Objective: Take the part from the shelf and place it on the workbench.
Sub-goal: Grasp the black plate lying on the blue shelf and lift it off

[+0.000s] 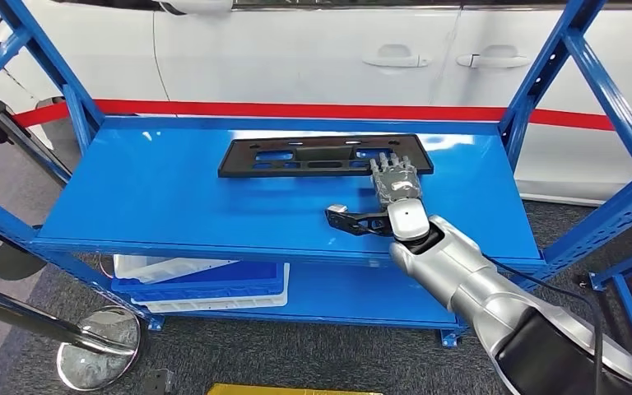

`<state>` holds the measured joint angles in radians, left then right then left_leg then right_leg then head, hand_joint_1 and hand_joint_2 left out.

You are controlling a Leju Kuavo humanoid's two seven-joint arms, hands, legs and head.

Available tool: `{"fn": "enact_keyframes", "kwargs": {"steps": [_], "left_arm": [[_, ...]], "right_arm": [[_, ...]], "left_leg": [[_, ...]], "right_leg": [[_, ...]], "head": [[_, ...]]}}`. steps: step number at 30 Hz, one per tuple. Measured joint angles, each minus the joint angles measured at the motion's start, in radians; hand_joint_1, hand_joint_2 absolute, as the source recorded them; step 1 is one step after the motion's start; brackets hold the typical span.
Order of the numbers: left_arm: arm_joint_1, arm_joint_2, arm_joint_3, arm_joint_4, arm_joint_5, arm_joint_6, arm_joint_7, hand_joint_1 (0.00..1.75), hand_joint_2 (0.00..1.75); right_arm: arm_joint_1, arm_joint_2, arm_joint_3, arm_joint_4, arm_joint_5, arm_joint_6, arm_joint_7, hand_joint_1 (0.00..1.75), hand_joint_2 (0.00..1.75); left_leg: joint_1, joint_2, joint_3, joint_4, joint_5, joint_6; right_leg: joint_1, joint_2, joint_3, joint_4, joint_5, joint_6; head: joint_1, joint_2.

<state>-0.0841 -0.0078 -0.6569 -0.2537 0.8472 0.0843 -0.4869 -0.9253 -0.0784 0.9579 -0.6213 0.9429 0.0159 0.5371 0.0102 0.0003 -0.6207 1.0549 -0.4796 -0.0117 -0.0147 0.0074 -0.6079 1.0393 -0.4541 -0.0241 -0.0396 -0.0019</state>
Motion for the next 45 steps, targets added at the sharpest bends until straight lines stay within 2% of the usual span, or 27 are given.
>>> {"fn": "enact_keyframes", "kwargs": {"steps": [1,3,4,5,6,8,9,11,14,16,19,20,21,22,24,25,26,29,31,33,35,36,37,39,41,43,45], "left_arm": [[0.000,0.000,0.000,0.000,0.000,0.000,0.000,0.00,0.00],[0.000,0.000,-0.002,0.000,0.000,0.001,-0.001,0.00,0.00],[0.002,0.000,-0.002,0.000,0.001,0.001,-0.001,0.00,0.00],[0.003,0.000,-0.003,0.000,0.002,0.002,0.000,0.00,0.00],[0.005,0.000,-0.003,0.000,0.002,0.003,0.000,0.00,0.00],[0.006,0.001,-0.003,0.000,0.003,0.004,0.000,0.00,0.00],[0.005,0.003,-0.004,0.000,0.003,0.004,0.000,0.00,0.00],[0.003,0.005,-0.005,0.000,0.002,0.005,0.000,0.00,0.00],[0.005,0.005,-0.008,0.000,0.003,0.007,0.000,0.00,0.00],[0.006,0.006,-0.009,0.000,0.005,0.008,0.000,0.00,0.00],[0.004,0.007,-0.015,0.000,0.010,0.010,0.002,0.00,0.00],[0.005,0.007,-0.018,0.000,0.011,0.010,0.003,0.00,0.00],[0.007,0.007,-0.021,0.000,0.011,0.010,0.004,0.00,0.00],[0.009,0.007,-0.023,0.000,0.012,0.010,0.006,0.00,0.00],[0.011,0.006,-0.025,0.001,0.013,0.010,0.007,0.00,0.00],[0.011,0.006,-0.026,0.001,0.014,0.010,0.007,0.00,0.00],[0.010,0.006,-0.028,0.001,0.015,0.012,0.008,0.00,0.00],[0.003,0.007,-0.034,0.002,0.019,0.040,0.015,0.00,0.00],[0.001,0.006,-0.036,0.002,0.021,0.073,0.024,0.00,0.00],[0.001,0.005,-0.040,0.002,0.022,0.098,0.037,0.00,0.87],[0.001,0.005,-0.043,0.002,0.023,0.124,0.048,0.00,1.75],[0.001,0.005,-0.044,0.002,0.024,0.140,0.055,0.00,1.75],[0.001,0.005,-0.045,0.002,0.024,0.156,0.063,0.00,1.75],[0.001,0.005,-0.048,0.002,0.026,0.179,0.078,0.00,1.75],[0.001,0.005,-0.050,0.002,0.027,0.189,0.085,0.00,0.87],[0.000,0.005,-0.052,0.002,0.025,0.193,0.088,0.00,0.00],[0.000,0.004,-0.057,0.002,0.023,0.201,0.089,0.00,0.00]], "right_arm": [[0.001,-0.001,0.000,0.000,0.003,0.000,0.001,0.00,0.00],[0.006,-0.001,0.000,0.000,0.007,0.000,0.003,0.00,0.00],[0.009,-0.002,0.000,0.000,0.007,0.000,0.003,0.00,0.00],[0.011,-0.002,0.000,0.000,0.007,0.000,0.003,0.00,0.00],[0.013,-0.003,0.000,0.000,0.007,0.000,0.004,0.00,0.00],[0.016,-0.004,0.000,0.000,0.007,0.000,0.004,0.00,0.00],[0.015,-0.004,0.000,0.000,0.007,0.000,0.005,0.00,0.00],[0.015,-0.005,0.000,-0.001,0.007,0.000,0.005,0.00,0.00],[0.020,-0.006,0.000,-0.002,0.010,-0.002,0.006,0.00,0.00],[0.018,-0.009,0.000,-0.004,0.017,-0.009,0.008,0.00,0.00],[0.023,-0.014,0.000,-0.013,0.032,-0.030,0.010,0.00,0.00],[0.028,-0.016,0.000,-0.017,0.037,-0.037,0.010,0.00,0.00],[0.032,-0.017,0.000,-0.021,0.042,-0.044,0.010,0.00,0.00],[0.034,-0.018,0.000,-0.026,0.046,-0.051,0.010,0.00,0.00],[0.035,-0.022,-0.001,-0.036,0.056,-0.064,0.009,0.00,0.87],[0.035,-0.023,-0.001,-0.040,0.060,-0.069,0.008,0.00,1.31],[0.036,-0.024,-0.001,-0.047,0.063,-0.073,0.006,0.00,1.75],[0.033,-0.025,-0.006,-0.075,0.072,-0.085,0.002,0.00,1.75],[0.026,-0.027,-0.011,-0.094,0.077,-0.094,0.003,0.00,1.75],[0.024,-0.027,-0.012,-0.112,0.078,-0.093,0.005,0.00,1.75],[0.028,-0.027,-0.012,-0.126,0.079,-0.082,0.010,0.00,1.75],[0.030,-0.027,-0.012,-0.132,0.079,-0.075,0.013,0.00,1.75],[0.031,-0.028,-0.013,-0.138,0.079,-0.069,0.016,0.00,1.75],[0.032,-0.029,-0.015,-0.149,0.079,-0.059,0.023,0.00,1.75],[0.033,-0.031,-0.018,-0.158,0.079,-0.053,0.030,0.00,1.75],[0.036,-0.036,-0.020,-0.165,0.079,-0.050,0.035,0.00,1.75],[0.039,-0.046,-0.027,-0.175,0.079,-0.047,0.038,0.00,1.75]], "left_leg": [[0.001,0.002,-0.025,0.047,-0.019,-0.004],[0.002,0.003,-0.102,0.176,-0.057,-0.008],[0.002,0.003,-0.136,0.223,-0.060,-0.007],[0.001,0.003,-0.155,0.239,-0.046,-0.005],[0.000,0.003,-0.155,0.217,-0.016,0.000],[-0.008,0.002,-0.112,0.097,0.066,0.019],[-0.013,0.002,-0.086,0.040,0.090,0.030],[-0.024,0.001,-0.050,-0.029,0.093,0.047],[-0.024,-0.001,-0.007,-0.072,0.076,0.059],[-0.017,-0.002,0.032,-0.092,0.064,0.065],[-0.014,-0.003,0.074,-0.098,0.033,0.069],[-0.013,-0.005,0.089,-0.097,0.020,0.068],[-0.011,-0.006,0.107,-0.097,0.005,0.066],[-0.009,-0.007,0.127,-0.095,-0.011,0.062],[-0.007,-0.008,0.164,-0.090,-0.045,0.052],[-0.007,-0.008,0.174,-0.087,-0.059,0.045],[-0.007,-0.008,0.181,-0.084,-0.070,0.038],[-0.006,-0.007,0.163,-0.045,-0.060,0.019],[-0.003,-0.006,0.104,0.050,-0.043,0.009],[0.002,-0.006,0.023,0.162,-0.080,0.000],[0.006,-0.006,-0.041,0.216,-0.147,-0.006],[0.008,-0.006,-0.055,0.206,-0.157,-0.007],[0.009,-0.006,-0.055,0.169,-0.136,-0.007],[0.009,-0.005,-0.032,0.042,-0.029,-0.004],[0.007,-0.006,-0.014,-0.045,0.050,0.004],[0.005,-0.007,-0.012,-0.054,0.064,0.014],[0.007,-0.007,-0.010,-0.056,0.071,0.026]], "right_leg": [[-0.001,0.000,0.007,-0.001,-0.003,-0.005],[0.002,0.000,0.018,-0.002,-0.013,-0.011],[0.004,0.001,0.025,-0.002,-0.019,-0.012],[0.006,0.002,0.034,-0.002,-0.026,-0.012],[0.008,0.003,0.045,-0.002,-0.034,-0.012],[0.011,0.005,0.068,-0.004,-0.053,-0.012],[0.013,0.005,0.077,-0.007,-0.061,-0.009],[0.010,0.006,0.089,-0.016,-0.067,0.001],[0.008,0.004,0.104,-0.005,-0.050,0.019],[0.007,0.004,0.069,0.070,-0.051,0.027],[0.000,0.003,-0.053,0.221,-0.110,0.042],[-0.003,0.002,-0.083,0.235,-0.128,0.047],[-0.005,0.002,-0.099,0.220,-0.128,0.050],[-0.007,0.001,-0.104,0.177,-0.103,0.053],[-0.006,-0.003,-0.097,0.059,0.015,0.051],[-0.005,-0.005,-0.091,0.017,0.064,0.044],[-0.002,-0.006,-0.088,-0.005,0.097,0.035],[0.002,-0.005,-0.078,-0.013,0.095,0.009],[-0.003,-0.004,-0.060,-0.028,0.088,-0.001],[-0.006,-0.003,-0.040,-0.039,0.079,-0.008],[-0.006,-0.002,-0.022,-0.041,0.067,-0.008],[-0.007,-0.001,-0.014,-0.040,0.061,-0.007],[-0.007,0.000,-0.006,-0.039,0.055,-0.005],[-0.008,0.003,0.005,-0.035,0.044,0.002],[-0.006,0.006,0.007,-0.029,0.035,0.013],[-0.003,0.008,0.006,-0.027,0.027,0.028],[-0.004,0.006,0.002,-0.012,0.009,0.041]], "head": [[-0.002,0.000],[-0.005,0.000],[-0.005,0.000],[-0.005,0.000],[-0.005,0.000],[-0.004,0.000],[-0.002,0.000],[0.000,0.000],[-0.001,0.000],[0.001,0.000],[0.002,0.000],[0.002,0.000],[0.003,0.000],[0.003,0.000],[0.004,0.000],[0.004,0.000],[0.003,0.000],[0.003,0.000],[0.001,0.000],[-0.002,0.000],[-0.003,0.000],[-0.003,0.000],[-0.003,0.000],[-0.003,0.000],[-0.003,0.000],[-0.002,0.000],[-0.002,0.000]]}}
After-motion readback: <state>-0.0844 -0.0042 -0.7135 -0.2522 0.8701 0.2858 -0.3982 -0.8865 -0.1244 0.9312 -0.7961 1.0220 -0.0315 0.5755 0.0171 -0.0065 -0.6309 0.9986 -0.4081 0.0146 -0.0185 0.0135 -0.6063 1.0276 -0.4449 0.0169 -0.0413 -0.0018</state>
